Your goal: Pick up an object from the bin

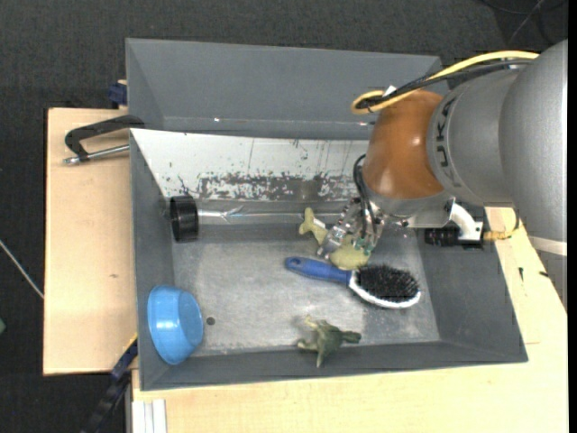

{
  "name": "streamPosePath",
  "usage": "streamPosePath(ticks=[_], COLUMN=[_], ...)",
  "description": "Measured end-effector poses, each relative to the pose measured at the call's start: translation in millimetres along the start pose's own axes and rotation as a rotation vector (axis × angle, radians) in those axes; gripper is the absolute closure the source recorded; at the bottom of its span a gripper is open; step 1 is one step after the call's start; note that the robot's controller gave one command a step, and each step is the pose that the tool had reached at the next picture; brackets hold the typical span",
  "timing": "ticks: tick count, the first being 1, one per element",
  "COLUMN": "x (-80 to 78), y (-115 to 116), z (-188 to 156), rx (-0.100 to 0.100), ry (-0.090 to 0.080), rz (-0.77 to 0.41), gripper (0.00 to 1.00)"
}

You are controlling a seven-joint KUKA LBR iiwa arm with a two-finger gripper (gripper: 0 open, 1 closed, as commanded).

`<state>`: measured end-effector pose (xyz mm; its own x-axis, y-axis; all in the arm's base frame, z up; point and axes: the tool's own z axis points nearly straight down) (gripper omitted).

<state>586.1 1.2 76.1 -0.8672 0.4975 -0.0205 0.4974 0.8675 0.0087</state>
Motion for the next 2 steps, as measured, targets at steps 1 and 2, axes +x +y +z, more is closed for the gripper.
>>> streamPosePath(ticks=[1,2], x=[-1.4,-4.7], y=[1.1,3.4], z=[-5.7,-60.4], rx=[0.005,0.002], ry=[0.014,0.011], rz=[0.000,-0.002], gripper=[1.00,1.00])
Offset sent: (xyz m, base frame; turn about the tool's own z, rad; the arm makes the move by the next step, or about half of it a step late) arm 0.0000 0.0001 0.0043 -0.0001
